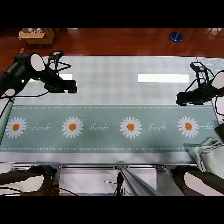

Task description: Fold the shirts.

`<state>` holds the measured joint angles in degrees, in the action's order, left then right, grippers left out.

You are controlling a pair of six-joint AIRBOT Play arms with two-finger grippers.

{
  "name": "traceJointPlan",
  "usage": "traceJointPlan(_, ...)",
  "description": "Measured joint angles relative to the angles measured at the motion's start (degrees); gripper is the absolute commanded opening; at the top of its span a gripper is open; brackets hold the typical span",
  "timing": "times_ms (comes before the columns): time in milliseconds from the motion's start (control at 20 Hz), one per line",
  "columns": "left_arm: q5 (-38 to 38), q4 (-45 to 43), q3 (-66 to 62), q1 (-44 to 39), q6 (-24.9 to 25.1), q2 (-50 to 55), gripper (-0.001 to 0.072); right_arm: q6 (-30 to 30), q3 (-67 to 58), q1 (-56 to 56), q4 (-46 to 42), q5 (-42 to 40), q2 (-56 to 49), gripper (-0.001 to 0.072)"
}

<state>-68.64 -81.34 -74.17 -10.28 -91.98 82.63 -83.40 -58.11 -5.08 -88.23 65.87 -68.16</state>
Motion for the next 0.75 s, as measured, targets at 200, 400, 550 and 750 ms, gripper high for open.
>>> traceJointPlan(200,-0.3,-0.1,0.0,0.0,-0.2,0.1,0.0720,0.0,0.0,0.0,0.5,0.0,0.0,0.0535)
traceJointPlan(400,-0.4,-0.1,0.0,0.0,-0.3,0.1,0.0720,0.0,0.0,0.0,0.7,0.0,0.0,0.0535)
traceJointPlan(550,-0.4,-0.1,0.0,0.0,-0.3,0.1,0.0720,0.0,0.0,0.0,0.8,0.0,0.0,0.0535)
traceJointPlan(750,-0.4,-0.1,0.0,0.0,-0.3,0.1,0.0720,0.0,0.0,0.0,0.8,0.0,0.0,0.0535)
